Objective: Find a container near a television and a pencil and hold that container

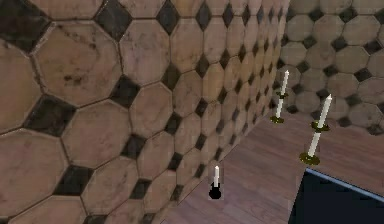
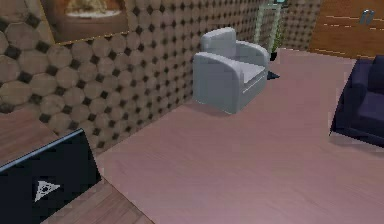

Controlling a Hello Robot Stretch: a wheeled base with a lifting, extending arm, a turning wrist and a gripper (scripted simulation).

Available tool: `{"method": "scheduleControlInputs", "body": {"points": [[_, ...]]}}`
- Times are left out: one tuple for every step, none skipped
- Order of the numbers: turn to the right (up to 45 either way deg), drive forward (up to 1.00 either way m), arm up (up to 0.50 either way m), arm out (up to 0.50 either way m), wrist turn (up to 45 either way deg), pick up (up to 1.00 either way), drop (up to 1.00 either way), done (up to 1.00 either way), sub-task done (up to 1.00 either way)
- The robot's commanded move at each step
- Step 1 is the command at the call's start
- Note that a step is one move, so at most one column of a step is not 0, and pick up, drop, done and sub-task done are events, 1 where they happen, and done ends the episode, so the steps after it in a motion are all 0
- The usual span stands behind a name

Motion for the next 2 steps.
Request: {"method": "scheduleControlInputs", "body": {"points": [[-45.0,0.0,0.0,0.0,0.0,0.0,0.0,0.0,0.0],[-42.0,0.0,0.0,0.0,0.0,0.0,0.0,0.0,0.0]]}}
